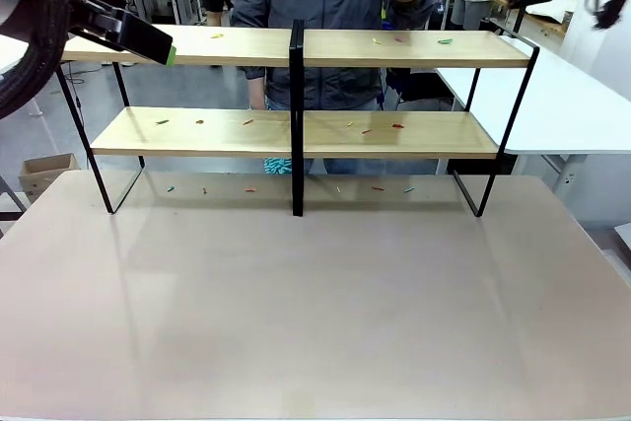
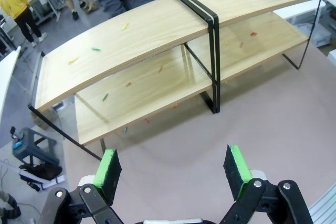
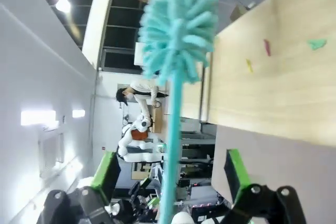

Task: Clean the shelves.
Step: Pick up the Duster when the human hands it over.

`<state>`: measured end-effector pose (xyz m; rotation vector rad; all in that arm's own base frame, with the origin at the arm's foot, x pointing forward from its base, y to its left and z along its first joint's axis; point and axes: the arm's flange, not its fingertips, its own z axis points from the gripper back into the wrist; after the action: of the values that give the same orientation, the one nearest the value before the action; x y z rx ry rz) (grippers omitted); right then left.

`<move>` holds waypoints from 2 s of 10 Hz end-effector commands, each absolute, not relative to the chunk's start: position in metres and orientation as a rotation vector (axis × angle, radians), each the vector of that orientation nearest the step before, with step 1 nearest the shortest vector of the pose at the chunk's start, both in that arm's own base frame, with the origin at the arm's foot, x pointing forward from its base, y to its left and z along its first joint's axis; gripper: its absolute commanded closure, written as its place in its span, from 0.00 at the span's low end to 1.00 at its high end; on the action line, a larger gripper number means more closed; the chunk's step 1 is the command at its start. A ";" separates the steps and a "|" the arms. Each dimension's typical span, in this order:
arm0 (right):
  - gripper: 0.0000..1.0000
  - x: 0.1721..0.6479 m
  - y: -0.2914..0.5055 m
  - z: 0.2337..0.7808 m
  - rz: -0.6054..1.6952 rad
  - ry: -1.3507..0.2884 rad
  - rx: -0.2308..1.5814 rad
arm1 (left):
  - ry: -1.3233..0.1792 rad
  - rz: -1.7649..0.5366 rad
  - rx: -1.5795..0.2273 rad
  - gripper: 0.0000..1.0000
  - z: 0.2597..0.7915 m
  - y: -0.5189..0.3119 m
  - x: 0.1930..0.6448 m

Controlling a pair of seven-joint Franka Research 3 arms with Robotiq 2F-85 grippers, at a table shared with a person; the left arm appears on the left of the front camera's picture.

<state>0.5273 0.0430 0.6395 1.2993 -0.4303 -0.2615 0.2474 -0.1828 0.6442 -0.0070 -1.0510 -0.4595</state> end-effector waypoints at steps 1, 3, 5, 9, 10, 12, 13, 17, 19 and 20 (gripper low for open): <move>0.00 0.537 0.052 0.630 -0.251 -0.436 1.247 | -1.053 -0.459 -0.006 0.00 0.645 -0.183 0.247; 0.00 0.533 0.053 0.629 -0.217 -0.462 1.284 | -1.053 -0.459 -0.006 0.00 0.645 -0.183 0.247; 0.00 0.532 0.058 0.629 -0.207 -0.469 1.272 | -1.053 -0.459 -0.006 0.00 0.645 -0.183 0.247; 0.53 0.533 0.067 0.622 -0.192 -0.500 1.248 | -1.053 -0.459 -0.006 0.00 0.645 -0.183 0.247; 1.00 0.534 0.069 0.620 -0.199 -0.499 1.229 | -1.053 -0.459 -0.006 0.00 0.645 -0.183 0.247; 1.00 0.533 0.069 0.620 -0.184 -0.497 1.230 | -1.053 -0.459 -0.006 0.00 0.645 -0.183 0.247; 1.00 0.533 0.069 0.620 -0.178 -0.494 1.232 | -1.053 -0.459 -0.006 0.00 0.645 -0.183 0.247; 1.00 0.531 0.068 0.618 -0.174 -0.503 1.212 | -1.053 -0.459 -0.006 0.00 0.645 -0.183 0.247; 1.00 0.528 0.062 0.619 -0.161 -0.498 1.207 | -1.053 -0.459 -0.006 0.00 0.645 -0.183 0.247; 1.00 0.527 0.060 0.618 -0.157 -0.495 1.206 | -1.053 -0.459 -0.006 0.00 0.645 -0.183 0.247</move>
<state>0.5342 0.0632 0.6215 1.2156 -0.4709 -0.1920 0.2474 -0.1829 0.6442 -0.0072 -1.0507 -0.4599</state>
